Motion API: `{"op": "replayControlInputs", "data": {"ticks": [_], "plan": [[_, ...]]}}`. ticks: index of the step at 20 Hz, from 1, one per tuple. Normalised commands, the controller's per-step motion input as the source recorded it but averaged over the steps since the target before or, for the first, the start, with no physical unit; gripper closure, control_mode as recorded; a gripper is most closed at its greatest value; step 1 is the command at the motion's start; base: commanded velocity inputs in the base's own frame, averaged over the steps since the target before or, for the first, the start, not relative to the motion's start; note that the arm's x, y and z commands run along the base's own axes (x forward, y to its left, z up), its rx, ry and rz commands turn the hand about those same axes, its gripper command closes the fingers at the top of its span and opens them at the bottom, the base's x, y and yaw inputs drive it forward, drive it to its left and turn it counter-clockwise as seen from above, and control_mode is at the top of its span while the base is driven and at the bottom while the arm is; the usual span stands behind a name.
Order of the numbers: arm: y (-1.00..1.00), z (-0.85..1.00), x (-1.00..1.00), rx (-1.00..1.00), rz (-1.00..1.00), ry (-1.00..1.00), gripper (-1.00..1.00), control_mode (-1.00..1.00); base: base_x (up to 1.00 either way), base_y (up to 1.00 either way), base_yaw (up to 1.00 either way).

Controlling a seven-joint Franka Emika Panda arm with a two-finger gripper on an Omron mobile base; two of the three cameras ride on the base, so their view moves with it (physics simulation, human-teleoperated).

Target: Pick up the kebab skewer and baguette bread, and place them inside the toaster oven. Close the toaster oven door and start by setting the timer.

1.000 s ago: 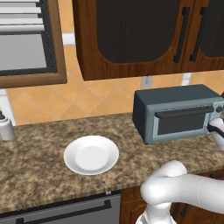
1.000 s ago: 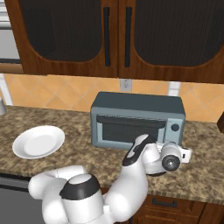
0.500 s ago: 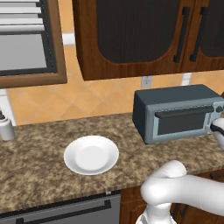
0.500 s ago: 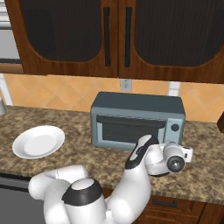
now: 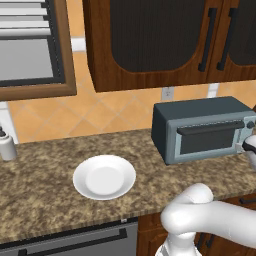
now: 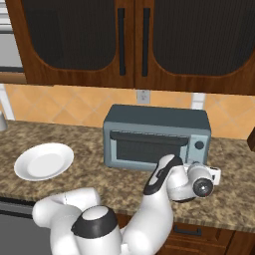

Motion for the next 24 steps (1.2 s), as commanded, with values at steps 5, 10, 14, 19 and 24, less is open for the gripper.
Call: {"op": "replayControlInputs", "data": {"ticks": [5, 10, 14, 19, 24], "plan": [[0.0, 0.0, 0.0, 0.0, 0.0, 0.0, -1.0, -1.0, 0.0, 0.0, 0.0], [0.0, 0.0, 0.0, 0.0, 0.0, 0.0, 1.0, -1.0, 0.0, 0.0, 0.0], [0.0, 0.0, 0.0, 0.0, 0.0, 0.0, 1.0, -1.0, 0.0, 0.0, 0.0], [0.0, 0.0, 0.0, 0.0, 0.0, 0.0, 1.0, -1.0, 0.0, 0.0, 0.0], [0.0, 0.0, 0.0, 0.0, 0.0, 0.0, 1.0, -1.0, 0.0, 0.0, 0.0]]}}
